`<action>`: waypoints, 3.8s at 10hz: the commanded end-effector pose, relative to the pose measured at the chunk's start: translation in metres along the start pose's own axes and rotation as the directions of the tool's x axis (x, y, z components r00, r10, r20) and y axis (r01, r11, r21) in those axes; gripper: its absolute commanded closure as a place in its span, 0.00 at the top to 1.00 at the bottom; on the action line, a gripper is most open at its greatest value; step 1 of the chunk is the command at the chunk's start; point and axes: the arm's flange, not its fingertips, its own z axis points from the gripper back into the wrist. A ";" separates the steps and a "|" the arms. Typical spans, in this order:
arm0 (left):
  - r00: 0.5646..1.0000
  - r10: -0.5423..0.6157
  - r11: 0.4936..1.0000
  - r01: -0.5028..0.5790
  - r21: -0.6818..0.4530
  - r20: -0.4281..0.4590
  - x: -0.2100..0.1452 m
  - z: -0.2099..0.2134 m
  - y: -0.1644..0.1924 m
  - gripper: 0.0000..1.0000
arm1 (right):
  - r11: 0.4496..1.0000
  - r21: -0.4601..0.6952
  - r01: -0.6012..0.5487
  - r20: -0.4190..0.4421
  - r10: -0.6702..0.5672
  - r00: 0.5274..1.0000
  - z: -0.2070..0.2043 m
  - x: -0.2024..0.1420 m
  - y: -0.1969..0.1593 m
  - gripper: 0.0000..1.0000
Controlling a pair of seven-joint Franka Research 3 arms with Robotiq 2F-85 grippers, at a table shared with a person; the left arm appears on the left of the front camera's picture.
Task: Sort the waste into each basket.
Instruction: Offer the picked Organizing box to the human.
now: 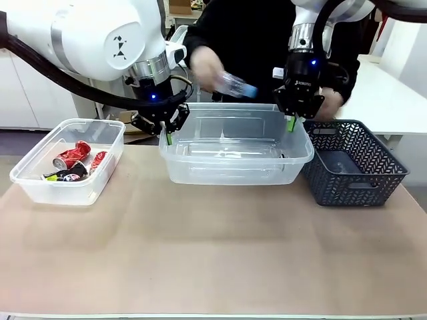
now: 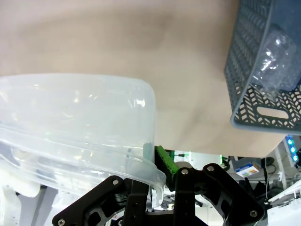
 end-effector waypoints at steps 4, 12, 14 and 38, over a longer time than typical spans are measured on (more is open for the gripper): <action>1.000 0.019 1.000 -0.019 0.001 0.018 0.005 0.000 0.003 0.04 | 1.000 0.006 -0.003 0.003 0.003 1.000 -0.001 -0.008 0.001 0.06; 1.000 0.019 1.000 -0.019 0.001 0.018 0.005 0.000 0.003 0.04 | 1.000 0.006 -0.003 0.003 0.003 1.000 -0.001 -0.008 0.001 0.06; 1.000 0.019 1.000 -0.019 0.001 0.018 0.005 0.000 0.003 0.04 | 1.000 0.006 -0.003 0.003 0.003 1.000 -0.001 -0.008 0.001 0.06; 0.996 0.077 0.996 -0.078 0.044 0.035 0.094 -0.018 -0.012 0.04 | 0.993 -0.094 -0.076 -0.012 0.075 0.997 0.067 0.090 0.003 0.06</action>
